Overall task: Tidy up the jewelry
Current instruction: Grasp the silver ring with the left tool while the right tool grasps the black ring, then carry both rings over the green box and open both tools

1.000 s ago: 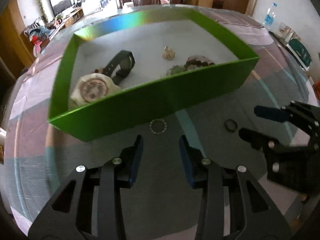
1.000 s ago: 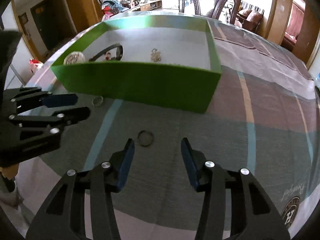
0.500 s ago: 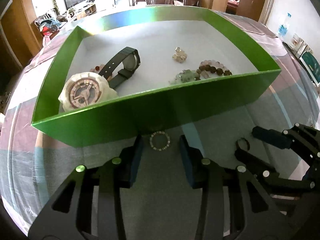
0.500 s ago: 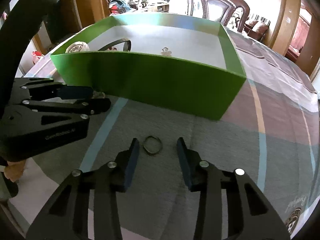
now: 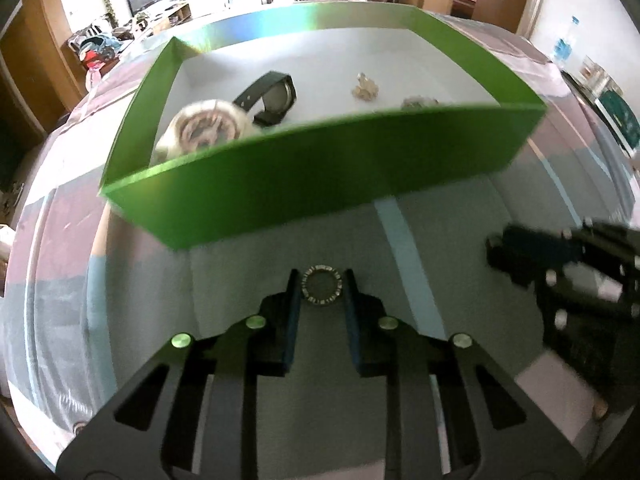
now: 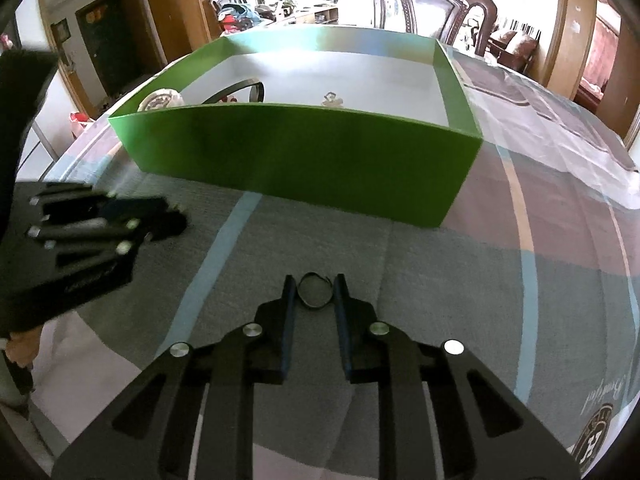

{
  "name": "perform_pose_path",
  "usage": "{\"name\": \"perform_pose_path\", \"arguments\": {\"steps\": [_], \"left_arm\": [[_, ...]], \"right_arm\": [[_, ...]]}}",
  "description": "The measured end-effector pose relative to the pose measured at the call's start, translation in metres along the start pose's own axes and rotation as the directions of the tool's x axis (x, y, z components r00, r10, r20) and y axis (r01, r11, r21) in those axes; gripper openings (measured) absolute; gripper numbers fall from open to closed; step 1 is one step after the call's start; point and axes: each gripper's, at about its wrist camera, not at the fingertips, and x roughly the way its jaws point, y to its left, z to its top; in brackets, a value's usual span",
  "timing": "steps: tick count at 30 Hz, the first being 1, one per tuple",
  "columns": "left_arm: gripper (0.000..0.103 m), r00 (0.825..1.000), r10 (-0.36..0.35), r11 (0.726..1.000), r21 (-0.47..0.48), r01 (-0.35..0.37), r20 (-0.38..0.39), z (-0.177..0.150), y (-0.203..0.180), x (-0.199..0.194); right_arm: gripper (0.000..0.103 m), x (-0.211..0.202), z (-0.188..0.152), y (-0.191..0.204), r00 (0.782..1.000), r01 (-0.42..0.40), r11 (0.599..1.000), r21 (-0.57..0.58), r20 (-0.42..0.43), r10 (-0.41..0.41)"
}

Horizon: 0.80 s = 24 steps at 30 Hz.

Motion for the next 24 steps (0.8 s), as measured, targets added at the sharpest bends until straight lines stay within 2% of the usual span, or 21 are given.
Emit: {"name": "perform_pose_path", "arguments": {"steps": [6, 24], "left_arm": [[0.021, 0.999, 0.033, 0.999, -0.033, -0.032, 0.014, -0.017, 0.007, -0.009], [0.021, 0.999, 0.038, 0.998, -0.056, -0.036, 0.029, -0.023, 0.01, -0.017]], "right_arm": [[0.019, 0.0, -0.002, 0.004, 0.999, 0.032, 0.999, 0.025, -0.03, -0.031], [0.019, -0.006, -0.006, 0.006, 0.999, 0.027, 0.998, 0.054, -0.03, -0.025]]}}
